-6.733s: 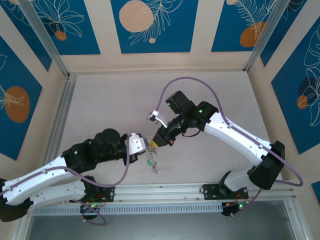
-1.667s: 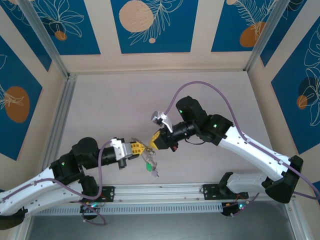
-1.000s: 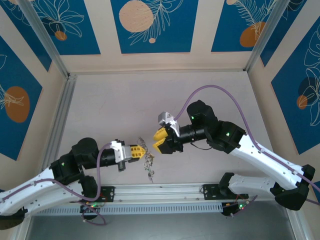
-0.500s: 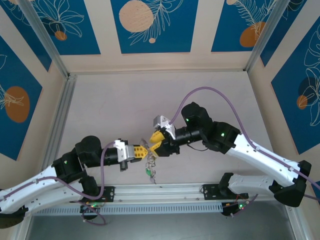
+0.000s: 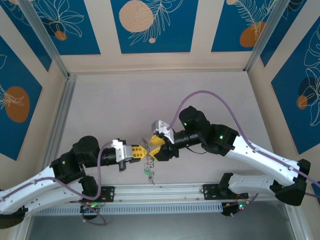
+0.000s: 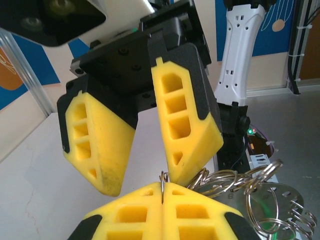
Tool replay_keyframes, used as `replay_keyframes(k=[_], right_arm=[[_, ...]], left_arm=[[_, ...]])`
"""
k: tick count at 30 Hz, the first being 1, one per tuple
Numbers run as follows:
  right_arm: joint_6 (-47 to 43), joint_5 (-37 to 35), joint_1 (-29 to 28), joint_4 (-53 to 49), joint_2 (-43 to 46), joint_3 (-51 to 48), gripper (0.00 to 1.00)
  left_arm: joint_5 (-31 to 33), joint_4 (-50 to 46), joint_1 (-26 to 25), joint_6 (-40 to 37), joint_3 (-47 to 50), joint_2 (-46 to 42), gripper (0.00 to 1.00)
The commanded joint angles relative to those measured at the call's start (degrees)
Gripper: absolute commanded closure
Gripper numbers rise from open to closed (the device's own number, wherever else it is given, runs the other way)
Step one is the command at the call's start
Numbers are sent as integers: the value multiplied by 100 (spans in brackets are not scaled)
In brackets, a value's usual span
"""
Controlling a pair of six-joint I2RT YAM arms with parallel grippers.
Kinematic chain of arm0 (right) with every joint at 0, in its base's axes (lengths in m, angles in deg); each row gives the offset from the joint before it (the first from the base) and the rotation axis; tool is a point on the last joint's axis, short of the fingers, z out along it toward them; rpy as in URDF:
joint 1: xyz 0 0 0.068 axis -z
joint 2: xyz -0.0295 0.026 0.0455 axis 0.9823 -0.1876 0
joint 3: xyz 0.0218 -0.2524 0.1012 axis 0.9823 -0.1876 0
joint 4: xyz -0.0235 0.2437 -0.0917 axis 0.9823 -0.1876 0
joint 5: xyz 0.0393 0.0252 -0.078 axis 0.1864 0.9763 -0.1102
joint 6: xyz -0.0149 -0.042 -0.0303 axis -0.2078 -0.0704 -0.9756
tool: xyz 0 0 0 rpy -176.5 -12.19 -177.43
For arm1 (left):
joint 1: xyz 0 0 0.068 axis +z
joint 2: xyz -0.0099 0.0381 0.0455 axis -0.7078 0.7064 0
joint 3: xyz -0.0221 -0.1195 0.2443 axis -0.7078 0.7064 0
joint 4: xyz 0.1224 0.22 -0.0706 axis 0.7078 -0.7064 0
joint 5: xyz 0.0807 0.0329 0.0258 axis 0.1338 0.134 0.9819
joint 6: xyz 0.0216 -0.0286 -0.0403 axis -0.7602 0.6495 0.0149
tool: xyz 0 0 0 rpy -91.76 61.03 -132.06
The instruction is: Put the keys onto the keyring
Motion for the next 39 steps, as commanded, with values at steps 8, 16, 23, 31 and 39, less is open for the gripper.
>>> replay_keyframes(k=[8, 16, 23, 31, 39], right_arm=[[-258, -103, -67, 307, 169, -125, 59], [-415, 30, -125, 426, 41, -102, 82], [-437, 15, -155, 392, 76, -20, 100], [-694, -734, -41, -502, 80, 382, 100], [-1422, -1323, 230, -1680, -455, 1027, 100]], left_arm=[[-324, 469, -34, 168, -239, -8, 100], [-351, 665, -37, 250, -145, -25, 100], [-102, 663, -36, 247, -102, 126, 100], [769, -53, -28, 244, -387, 314, 68], [1893, -820, 129, -249, -1093, 1114, 52]])
